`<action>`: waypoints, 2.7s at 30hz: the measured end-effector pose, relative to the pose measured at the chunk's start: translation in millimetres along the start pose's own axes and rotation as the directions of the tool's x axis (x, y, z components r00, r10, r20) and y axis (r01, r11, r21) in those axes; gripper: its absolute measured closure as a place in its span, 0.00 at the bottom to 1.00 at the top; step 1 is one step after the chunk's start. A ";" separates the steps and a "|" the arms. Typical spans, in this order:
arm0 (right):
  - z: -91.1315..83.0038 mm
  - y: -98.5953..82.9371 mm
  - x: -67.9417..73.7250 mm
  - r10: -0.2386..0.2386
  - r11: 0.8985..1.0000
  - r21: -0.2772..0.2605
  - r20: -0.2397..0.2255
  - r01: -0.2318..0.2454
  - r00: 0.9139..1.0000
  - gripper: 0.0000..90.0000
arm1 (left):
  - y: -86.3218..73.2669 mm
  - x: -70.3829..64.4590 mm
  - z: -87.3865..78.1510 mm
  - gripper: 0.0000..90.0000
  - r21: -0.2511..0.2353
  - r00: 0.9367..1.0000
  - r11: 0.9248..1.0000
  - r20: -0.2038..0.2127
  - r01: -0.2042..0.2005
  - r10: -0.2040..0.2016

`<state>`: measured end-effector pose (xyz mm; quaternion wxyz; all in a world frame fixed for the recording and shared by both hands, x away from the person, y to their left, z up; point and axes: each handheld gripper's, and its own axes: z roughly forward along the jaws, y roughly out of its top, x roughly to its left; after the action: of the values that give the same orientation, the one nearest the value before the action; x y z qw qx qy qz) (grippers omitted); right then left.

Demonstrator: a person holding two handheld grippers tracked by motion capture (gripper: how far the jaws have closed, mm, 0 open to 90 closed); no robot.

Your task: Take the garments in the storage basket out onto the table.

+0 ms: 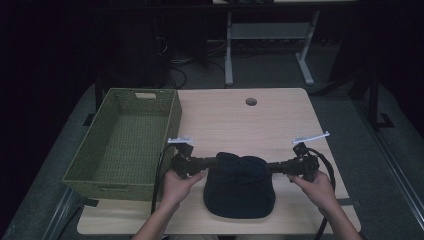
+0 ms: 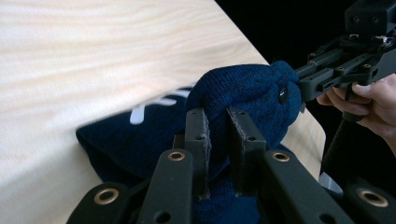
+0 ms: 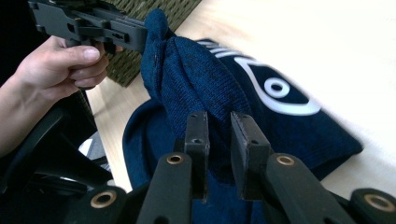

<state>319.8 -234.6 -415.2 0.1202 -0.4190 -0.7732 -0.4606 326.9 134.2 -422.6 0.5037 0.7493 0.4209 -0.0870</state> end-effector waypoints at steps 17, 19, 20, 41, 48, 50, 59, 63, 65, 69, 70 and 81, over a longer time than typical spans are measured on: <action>2.0 -5.0 5.1 -0.009 0.999 0.031 -0.022 0.010 1.000 0.77 | -17.7 3.1 1.6 0.88 0.053 1.000 0.999 0.011 0.003 -0.003; -0.2 1.8 6.2 -0.011 1.000 0.006 -0.034 0.012 0.999 0.78 | -17.7 2.5 1.8 0.88 0.057 1.000 0.998 0.014 0.001 -0.001; -1.3 5.1 6.5 -0.009 1.000 -0.007 -0.042 0.008 0.999 0.79 | -18.2 2.1 2.2 0.88 0.062 1.000 0.998 0.020 -0.004 0.002; 40.1 10.8 6.2 0.014 0.997 0.078 -0.077 -0.008 0.997 0.93 | -9.5 -6.6 -6.4 0.81 0.044 0.996 0.999 0.089 0.027 -0.031; 43.3 -0.3 3.8 0.035 0.994 0.110 -0.080 -0.026 0.996 0.93 | -0.1 -13.5 -10.1 0.82 0.013 0.995 1.000 0.101 0.025 -0.027; 45.6 -2.7 4.2 0.041 0.992 0.121 -0.088 -0.030 0.995 0.93 | 2.2 -14.2 -9.5 0.82 0.019 0.996 1.000 0.091 0.020 -0.021; 46.0 -1.8 18.2 -0.010 0.990 0.136 -0.122 0.026 0.993 0.92 | -2.3 -16.7 9.2 0.82 0.075 0.996 0.997 0.079 0.025 -0.031; 44.5 0.3 17.4 -0.017 0.994 0.105 -0.115 0.029 0.993 0.91 | -10.4 -17.7 21.7 0.83 0.129 0.996 0.992 0.081 0.016 -0.027; 45.2 1.4 17.0 -0.008 0.994 0.106 -0.106 0.019 0.994 0.91 | -12.5 -17.6 23.9 0.83 0.144 0.997 0.989 0.079 0.017 -0.028; 51.7 -1.1 15.9 -0.002 0.989 0.144 -0.096 0.016 0.995 0.92 | -15.8 -17.2 24.4 0.84 0.163 0.997 0.987 0.075 0.011 -0.023; 53.2 -2.5 17.1 -0.004 0.986 0.163 -0.095 0.019 0.996 0.92 | -17.0 -17.3 24.3 0.84 0.167 0.997 0.986 0.076 0.012 -0.025; 71.4 -24.1 28.4 -0.034 0.957 0.284 -0.083 0.057 0.996 0.95 | -27.4 -15.0 25.1 0.85 0.190 0.997 0.982 0.073 0.015 -0.029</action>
<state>298.1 -166.7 -452.7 0.1988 -0.3611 -0.8358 -0.3627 305.1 109.0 -445.0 0.4445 0.7854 0.3997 -0.1604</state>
